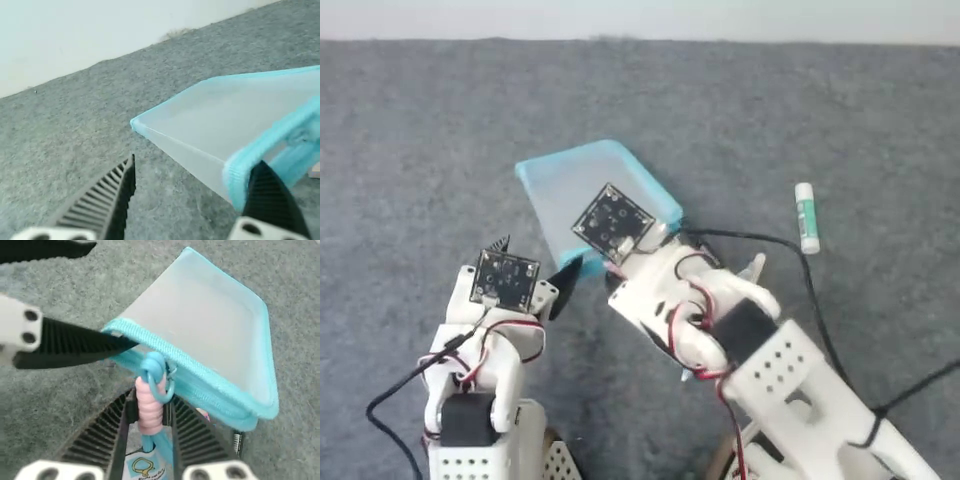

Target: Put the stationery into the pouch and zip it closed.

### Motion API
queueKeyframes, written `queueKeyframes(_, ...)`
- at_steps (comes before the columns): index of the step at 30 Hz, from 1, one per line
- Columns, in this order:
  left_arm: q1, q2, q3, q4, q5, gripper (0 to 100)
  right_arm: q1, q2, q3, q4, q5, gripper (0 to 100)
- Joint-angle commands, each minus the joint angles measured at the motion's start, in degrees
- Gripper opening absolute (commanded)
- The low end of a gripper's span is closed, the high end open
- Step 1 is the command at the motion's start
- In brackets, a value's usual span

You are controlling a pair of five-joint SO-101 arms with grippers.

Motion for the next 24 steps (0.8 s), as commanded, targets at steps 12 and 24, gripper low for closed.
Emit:
queueKeyframes(12, -0.18, -0.97, 4.35, -7.21, 0.35, 23, -5.67, -10.33, 1.05, 7.08, 1.41, 0.6)
queueKeyframes(24, -0.70, -0.88, 6.73, -10.20, 0.62, 1, -1.54, -9.98, 1.93, 7.08, 3.16, 0.6)
